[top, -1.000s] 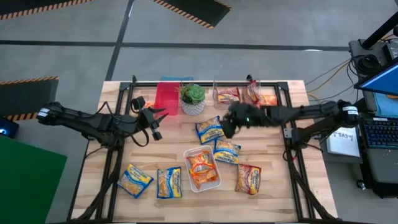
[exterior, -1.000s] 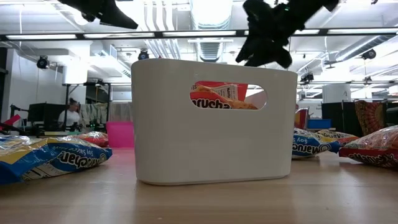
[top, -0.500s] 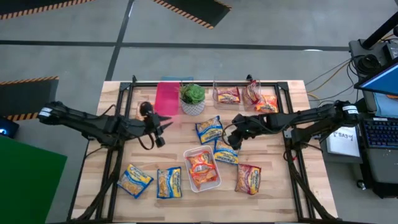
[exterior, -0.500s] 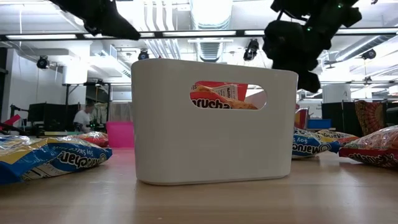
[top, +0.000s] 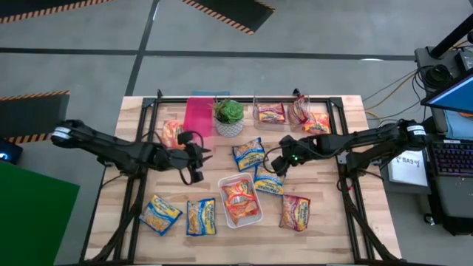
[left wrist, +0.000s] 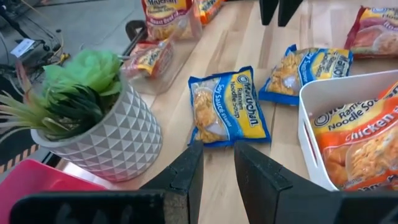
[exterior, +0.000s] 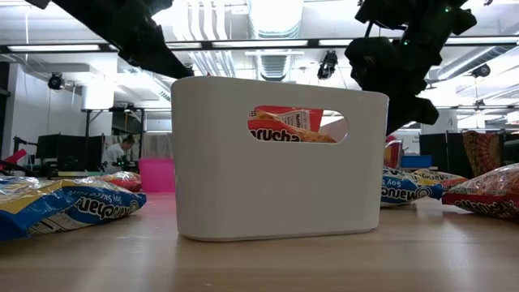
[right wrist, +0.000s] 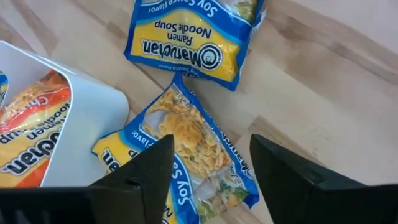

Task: Sort Maruchan noodles
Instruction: Put the blue noodle pack into the red bin

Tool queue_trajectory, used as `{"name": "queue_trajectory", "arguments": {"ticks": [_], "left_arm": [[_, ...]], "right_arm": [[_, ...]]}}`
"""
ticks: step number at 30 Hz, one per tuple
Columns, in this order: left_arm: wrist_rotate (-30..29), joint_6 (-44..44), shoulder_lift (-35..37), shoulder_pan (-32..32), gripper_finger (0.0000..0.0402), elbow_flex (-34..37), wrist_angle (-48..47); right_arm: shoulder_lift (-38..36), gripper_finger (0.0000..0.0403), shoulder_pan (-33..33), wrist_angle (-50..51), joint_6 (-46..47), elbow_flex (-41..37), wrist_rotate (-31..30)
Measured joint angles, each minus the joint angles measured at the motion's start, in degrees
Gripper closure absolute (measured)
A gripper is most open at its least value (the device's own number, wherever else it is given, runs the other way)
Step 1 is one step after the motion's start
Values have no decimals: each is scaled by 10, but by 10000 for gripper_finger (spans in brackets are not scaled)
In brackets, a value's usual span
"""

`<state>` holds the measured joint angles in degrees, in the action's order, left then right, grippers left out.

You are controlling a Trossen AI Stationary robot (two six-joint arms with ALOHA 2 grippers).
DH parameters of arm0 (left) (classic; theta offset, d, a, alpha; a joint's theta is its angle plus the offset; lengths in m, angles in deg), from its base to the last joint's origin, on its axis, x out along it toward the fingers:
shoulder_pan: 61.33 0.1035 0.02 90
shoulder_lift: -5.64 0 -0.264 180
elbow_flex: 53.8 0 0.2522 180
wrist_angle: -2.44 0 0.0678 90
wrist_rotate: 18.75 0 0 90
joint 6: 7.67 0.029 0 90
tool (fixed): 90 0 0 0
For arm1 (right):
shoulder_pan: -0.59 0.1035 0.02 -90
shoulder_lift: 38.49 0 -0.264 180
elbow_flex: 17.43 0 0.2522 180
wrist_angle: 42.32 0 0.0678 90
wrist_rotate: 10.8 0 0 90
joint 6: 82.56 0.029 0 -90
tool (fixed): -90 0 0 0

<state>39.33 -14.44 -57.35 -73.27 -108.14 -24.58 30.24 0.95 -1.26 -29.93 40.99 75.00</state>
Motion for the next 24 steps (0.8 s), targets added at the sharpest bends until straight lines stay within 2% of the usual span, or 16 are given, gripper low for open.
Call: {"name": "queue_trajectory", "arguments": {"ticks": [11, 24], "left_arm": [[0, 0, -7, 0, 327, 0, 3], [0, 0, -7, 0, 327, 0, 4]], "right_arm": [[17, 159, 0, -1, -27, 0, -33], [20, 154, 0, -25, -35, -10, -124]]}}
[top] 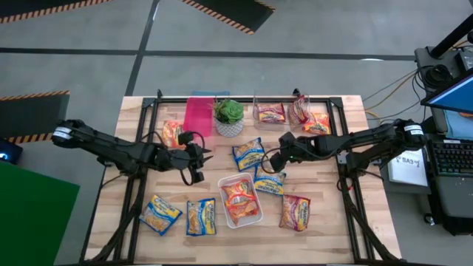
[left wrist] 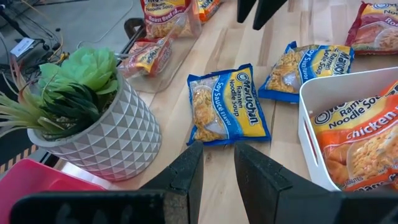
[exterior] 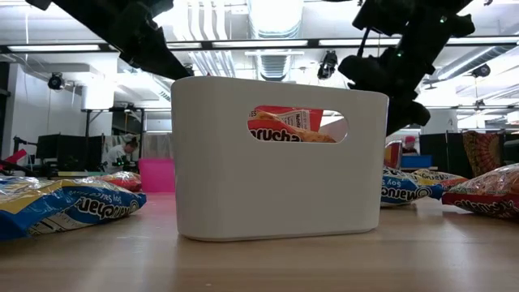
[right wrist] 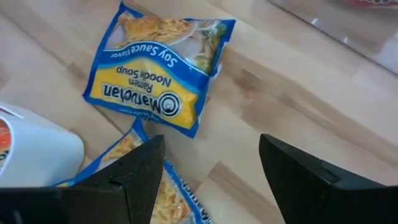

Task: Sort Maruchan noodles
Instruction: Put the blue noodle pack into the red bin

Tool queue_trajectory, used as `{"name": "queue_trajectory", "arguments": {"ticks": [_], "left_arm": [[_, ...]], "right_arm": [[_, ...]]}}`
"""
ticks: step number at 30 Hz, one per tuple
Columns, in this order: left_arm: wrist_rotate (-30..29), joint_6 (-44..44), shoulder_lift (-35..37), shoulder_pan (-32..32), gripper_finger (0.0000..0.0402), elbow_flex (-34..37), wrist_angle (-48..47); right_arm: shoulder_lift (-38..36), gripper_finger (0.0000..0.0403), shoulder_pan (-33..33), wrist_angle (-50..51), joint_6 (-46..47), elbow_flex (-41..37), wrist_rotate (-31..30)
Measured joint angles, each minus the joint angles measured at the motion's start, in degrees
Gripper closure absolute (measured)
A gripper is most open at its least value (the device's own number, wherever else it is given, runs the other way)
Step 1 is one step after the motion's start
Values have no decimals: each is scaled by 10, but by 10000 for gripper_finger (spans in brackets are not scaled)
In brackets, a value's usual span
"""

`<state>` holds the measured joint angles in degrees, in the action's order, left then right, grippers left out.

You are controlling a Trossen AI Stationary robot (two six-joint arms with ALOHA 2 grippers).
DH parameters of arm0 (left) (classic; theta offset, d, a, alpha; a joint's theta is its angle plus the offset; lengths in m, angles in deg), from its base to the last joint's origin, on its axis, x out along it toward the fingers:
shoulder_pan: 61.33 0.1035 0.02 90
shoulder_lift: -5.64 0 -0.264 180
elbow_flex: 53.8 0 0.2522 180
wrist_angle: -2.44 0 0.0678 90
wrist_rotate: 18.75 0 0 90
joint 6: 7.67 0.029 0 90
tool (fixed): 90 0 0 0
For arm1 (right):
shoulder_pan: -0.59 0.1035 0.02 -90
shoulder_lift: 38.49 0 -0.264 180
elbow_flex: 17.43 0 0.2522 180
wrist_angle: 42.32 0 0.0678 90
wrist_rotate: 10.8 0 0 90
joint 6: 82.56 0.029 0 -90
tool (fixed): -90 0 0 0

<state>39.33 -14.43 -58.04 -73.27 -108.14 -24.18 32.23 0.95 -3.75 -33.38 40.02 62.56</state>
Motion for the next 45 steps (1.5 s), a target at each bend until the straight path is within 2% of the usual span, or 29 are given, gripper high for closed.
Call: {"name": "queue_trajectory", "arguments": {"ticks": [12, 18, 20, 25, 28, 32, 36, 41, 45], "left_arm": [[0, -13, 0, 0, 327, 0, 0], [3, -38, 0, 0, 327, -2, -1], [42, -52, 0, 0, 327, -8, -5], [193, -94, 0, 0, 326, -28, -35], [251, -128, 1, -3, 319, -36, -54], [282, -154, 0, -15, 292, -37, -68], [285, -169, -5, -43, 243, -37, -73], [284, -206, -49, -75, 180, -37, -72], [295, -227, -98, -91, 161, -37, -80]], "right_arm": [[-1, 154, 0, 6, -53, -1, -2], [-4, 160, 0, -10, -93, 3, -52], [-9, 163, 0, -29, -117, 6, -64], [-36, 166, 0, -94, -203, 7, -66], [-60, 166, 0, -127, -266, 7, -74], [-96, 168, 1, -170, -358, 7, -74], [-130, 167, 2, -187, -414, 5, -69], [-161, 170, 3, -207, -446, -18, -40], [-181, 170, 3, -226, -448, -45, -33]]}}
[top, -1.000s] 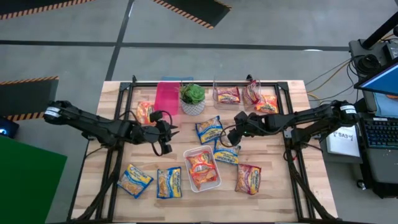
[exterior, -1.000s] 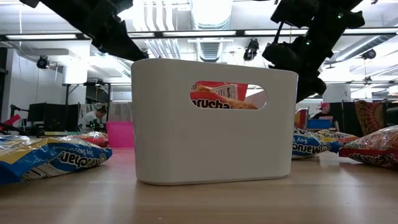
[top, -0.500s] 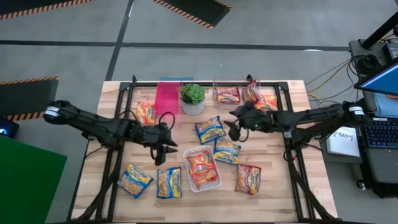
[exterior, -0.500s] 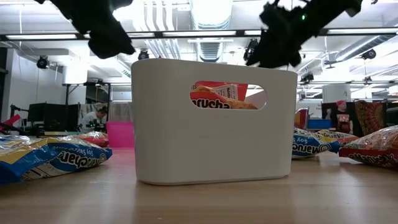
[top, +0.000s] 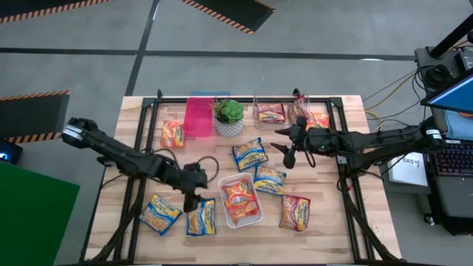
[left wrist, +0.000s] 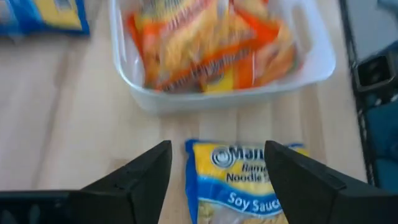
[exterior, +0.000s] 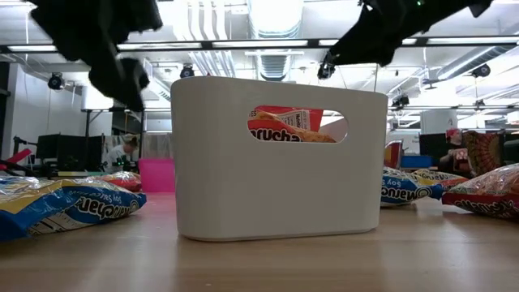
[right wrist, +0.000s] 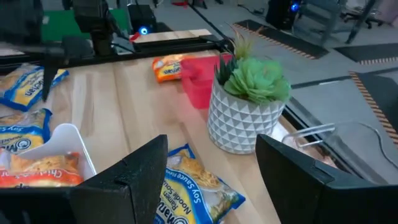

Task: Sort Maruchan noodles
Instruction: Put the blue noodle pack into the red bin

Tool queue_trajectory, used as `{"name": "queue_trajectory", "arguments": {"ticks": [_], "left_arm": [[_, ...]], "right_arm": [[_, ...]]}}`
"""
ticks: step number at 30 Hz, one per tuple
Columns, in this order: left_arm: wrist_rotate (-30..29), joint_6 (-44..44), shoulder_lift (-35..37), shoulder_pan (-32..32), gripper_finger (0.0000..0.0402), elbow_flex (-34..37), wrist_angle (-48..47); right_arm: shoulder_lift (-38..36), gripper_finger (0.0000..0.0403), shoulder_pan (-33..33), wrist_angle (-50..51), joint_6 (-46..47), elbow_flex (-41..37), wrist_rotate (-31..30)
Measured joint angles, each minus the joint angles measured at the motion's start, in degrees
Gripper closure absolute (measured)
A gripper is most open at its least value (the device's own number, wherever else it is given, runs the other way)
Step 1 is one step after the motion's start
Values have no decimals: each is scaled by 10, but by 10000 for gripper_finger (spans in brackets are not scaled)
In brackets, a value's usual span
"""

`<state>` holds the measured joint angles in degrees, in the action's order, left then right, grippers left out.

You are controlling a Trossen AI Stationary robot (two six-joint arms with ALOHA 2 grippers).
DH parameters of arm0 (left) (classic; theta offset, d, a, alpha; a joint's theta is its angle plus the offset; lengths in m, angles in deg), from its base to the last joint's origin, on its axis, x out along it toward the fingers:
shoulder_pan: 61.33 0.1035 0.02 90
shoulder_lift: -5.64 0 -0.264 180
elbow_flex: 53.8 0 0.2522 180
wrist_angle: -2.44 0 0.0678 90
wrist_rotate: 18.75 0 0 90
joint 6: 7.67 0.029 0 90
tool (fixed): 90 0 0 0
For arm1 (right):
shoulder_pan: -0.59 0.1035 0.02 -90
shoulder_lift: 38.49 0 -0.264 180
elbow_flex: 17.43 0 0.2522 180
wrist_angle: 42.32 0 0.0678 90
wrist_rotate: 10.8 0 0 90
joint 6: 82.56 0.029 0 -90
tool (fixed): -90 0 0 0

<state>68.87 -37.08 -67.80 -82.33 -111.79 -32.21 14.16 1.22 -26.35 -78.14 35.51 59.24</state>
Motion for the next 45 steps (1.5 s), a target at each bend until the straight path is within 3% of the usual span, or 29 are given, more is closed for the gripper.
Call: {"name": "queue_trajectory", "arguments": {"ticks": [7, 15, 25, 32, 45], "left_arm": [[48, -20, -73, -11, 172, 0, -2], [50, -19, -114, -12, 185, 0, -2], [50, -37, -119, -13, 187, 1, -2], [49, -44, -119, -16, 187, 12, 11], [50, -84, -119, -23, 190, 89, 138]], "right_arm": [[-26, 170, 0, 1, 9, -35, 6], [-65, 170, 0, -13, -30, -32, 11], [-110, 170, 0, -38, -62, -31, 111], [-101, 170, 0, -42, -69, -31, 114], [-97, 172, 0, -43, -65, -31, 114]]}}
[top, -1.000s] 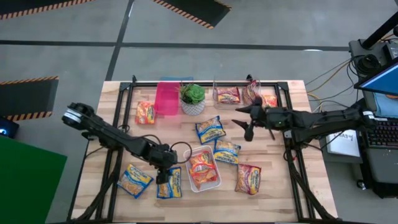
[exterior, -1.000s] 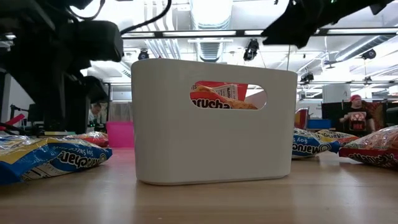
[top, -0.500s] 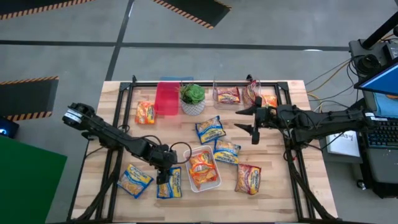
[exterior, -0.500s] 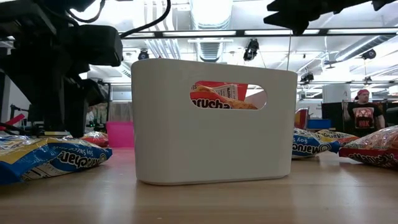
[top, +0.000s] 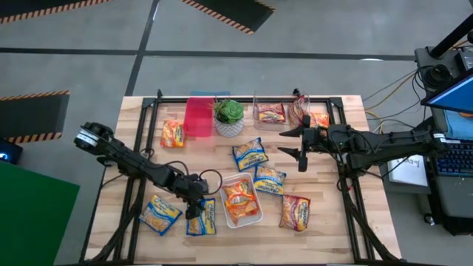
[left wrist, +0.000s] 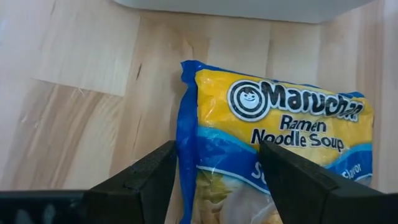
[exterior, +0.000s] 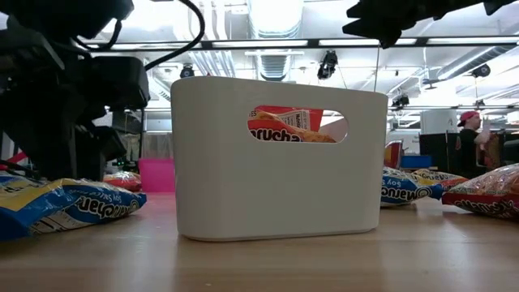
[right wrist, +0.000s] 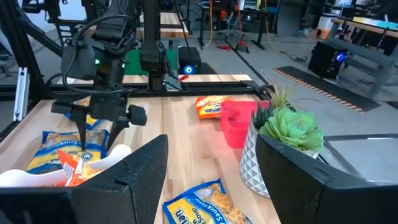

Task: Sort Maruchan noodles
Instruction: Put the blue noodle pack into the red bin

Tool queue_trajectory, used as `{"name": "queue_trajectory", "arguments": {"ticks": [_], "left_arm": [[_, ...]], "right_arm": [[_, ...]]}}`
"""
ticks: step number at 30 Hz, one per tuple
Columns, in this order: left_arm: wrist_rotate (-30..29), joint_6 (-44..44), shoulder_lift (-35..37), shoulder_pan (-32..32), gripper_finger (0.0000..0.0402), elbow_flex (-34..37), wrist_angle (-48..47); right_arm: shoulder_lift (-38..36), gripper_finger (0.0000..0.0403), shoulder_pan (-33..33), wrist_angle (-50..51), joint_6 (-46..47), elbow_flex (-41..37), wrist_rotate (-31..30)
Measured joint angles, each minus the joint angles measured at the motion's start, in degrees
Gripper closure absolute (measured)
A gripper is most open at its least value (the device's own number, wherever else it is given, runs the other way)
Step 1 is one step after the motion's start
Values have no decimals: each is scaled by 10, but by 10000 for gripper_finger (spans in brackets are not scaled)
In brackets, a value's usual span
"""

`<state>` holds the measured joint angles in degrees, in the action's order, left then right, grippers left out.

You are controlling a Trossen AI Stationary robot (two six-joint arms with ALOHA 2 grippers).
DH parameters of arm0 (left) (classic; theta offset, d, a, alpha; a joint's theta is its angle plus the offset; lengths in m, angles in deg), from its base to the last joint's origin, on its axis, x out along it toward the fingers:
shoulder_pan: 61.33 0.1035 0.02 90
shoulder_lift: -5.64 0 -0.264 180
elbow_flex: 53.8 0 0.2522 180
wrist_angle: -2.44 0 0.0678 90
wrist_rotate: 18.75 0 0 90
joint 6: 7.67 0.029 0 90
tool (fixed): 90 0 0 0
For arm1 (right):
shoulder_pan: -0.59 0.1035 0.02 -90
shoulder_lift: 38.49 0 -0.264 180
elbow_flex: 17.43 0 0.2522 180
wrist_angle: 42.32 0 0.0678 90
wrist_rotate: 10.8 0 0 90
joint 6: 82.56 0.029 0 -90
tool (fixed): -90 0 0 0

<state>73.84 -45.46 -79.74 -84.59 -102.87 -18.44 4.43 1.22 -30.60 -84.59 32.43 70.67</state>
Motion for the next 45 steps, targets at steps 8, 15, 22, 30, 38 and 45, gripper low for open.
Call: {"name": "queue_trajectory", "arguments": {"ticks": [8, 15, 22, 30, 38, 45], "left_arm": [[13, -3, 0, 0, 256, 5, 11], [29, -3, 1, 0, 368, 5, 11], [29, 15, 18, 0, 391, -4, -23], [-58, 94, 62, 0, 398, -88, -212], [-325, 179, 86, 1, 399, -196, -451], [-612, 280, 87, 20, 399, -230, -539]], "right_arm": [[0, 172, 0, 0, 1, 0, 0], [0, 172, 0, 0, 7, -1, 0], [0, 172, 0, 0, 7, -2, 0], [0, 172, 0, 1, 6, -2, 0], [0, 172, 0, 1, 9, -2, -1], [0, 172, 0, 0, 9, -2, 0]]}}
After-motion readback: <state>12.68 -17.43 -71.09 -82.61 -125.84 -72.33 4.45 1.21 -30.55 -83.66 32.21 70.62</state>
